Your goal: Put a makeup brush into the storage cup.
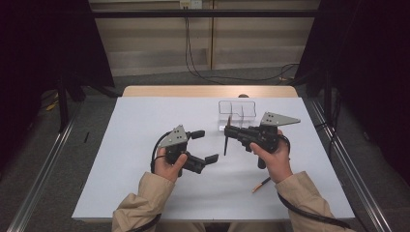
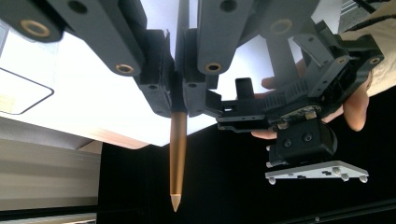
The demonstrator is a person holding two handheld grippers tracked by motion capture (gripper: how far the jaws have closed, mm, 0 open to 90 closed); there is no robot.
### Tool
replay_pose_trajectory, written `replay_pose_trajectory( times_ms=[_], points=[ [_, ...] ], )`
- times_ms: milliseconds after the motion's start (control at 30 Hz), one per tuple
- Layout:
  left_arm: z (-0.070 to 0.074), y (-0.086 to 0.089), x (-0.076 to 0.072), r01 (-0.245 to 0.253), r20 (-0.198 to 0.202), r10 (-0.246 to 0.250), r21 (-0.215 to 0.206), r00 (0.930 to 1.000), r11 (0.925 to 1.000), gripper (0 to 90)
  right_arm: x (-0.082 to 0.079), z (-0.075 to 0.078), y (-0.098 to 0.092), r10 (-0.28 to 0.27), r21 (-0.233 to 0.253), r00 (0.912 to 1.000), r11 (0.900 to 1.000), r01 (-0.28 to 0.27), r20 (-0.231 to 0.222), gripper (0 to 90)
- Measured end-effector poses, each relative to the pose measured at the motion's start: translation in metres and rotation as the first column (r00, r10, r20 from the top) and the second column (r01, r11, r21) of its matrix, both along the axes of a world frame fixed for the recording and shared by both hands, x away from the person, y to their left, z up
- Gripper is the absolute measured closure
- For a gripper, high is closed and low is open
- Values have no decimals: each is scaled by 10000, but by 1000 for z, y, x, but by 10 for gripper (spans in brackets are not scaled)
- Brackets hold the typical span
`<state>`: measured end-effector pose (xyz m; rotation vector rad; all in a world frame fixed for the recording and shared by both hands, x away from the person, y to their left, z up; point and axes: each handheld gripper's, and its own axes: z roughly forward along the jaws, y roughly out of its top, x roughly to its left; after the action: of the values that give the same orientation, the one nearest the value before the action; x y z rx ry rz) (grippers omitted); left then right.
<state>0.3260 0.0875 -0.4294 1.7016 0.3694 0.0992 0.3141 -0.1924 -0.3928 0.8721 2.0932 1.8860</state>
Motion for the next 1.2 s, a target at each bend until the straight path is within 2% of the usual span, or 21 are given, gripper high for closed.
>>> replay_pose_trajectory(
  times_ms=[200,400,700,933,1200],
  points=[
    [2,11,0,54,60,-53,-23,10000,10000,0,0,-1,-1,26,32,10000,10000,-26,-28,835],
    [5,24,1,-125,129,125,-63,9998,9999,8,0,-1,-1,40,1,10000,10000,-40,-24,835],
    [6,35,-1,-101,219,99,79,9997,9999,11,0,-1,-1,58,-17,10000,10000,-58,-5,835],
    [5,46,-2,-168,119,169,-38,9998,9999,10,0,0,-3,37,-58,10000,10000,-36,53,834],
    [7,58,-2,-287,201,291,-190,9994,9994,4,1,0,-4,62,-51,10000,10000,-62,76,834]
  ],
)
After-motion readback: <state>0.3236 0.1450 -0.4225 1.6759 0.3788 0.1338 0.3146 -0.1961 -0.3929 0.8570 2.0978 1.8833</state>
